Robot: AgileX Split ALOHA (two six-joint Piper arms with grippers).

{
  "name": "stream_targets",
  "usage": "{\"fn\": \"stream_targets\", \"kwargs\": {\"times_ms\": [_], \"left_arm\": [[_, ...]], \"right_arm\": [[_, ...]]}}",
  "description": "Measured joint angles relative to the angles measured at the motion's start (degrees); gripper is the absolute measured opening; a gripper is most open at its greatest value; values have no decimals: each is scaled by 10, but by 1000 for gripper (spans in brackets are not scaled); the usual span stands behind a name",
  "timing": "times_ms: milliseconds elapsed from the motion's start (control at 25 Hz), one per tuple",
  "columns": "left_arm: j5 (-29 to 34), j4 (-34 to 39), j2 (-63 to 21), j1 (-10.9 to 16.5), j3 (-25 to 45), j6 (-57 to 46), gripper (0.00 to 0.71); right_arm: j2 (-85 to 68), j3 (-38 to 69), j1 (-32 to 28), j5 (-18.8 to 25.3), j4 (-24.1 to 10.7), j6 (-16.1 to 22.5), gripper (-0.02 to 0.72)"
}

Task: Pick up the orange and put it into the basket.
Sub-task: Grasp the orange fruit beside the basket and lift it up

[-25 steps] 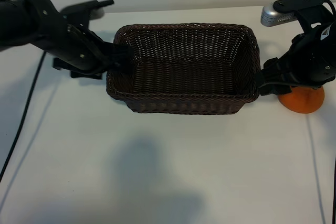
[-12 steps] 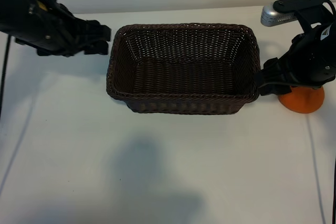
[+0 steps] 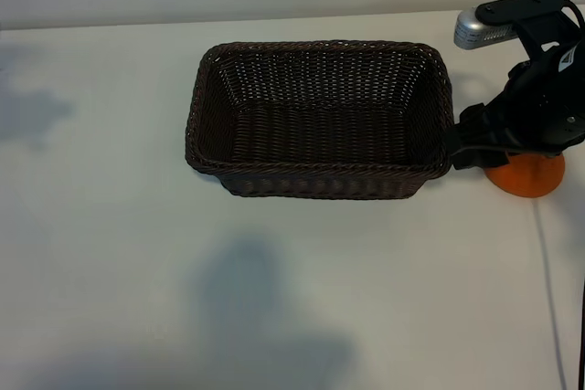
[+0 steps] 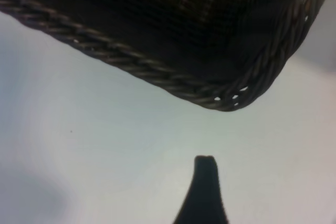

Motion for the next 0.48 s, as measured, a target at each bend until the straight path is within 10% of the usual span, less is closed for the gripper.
{"fn": "stream_targets", "kwargs": {"times_ms": [480], "left_arm": [[84, -5, -271, 27, 4, 21, 605]], "right_arm": [[0, 0, 0, 2, 0, -4, 581]]}}
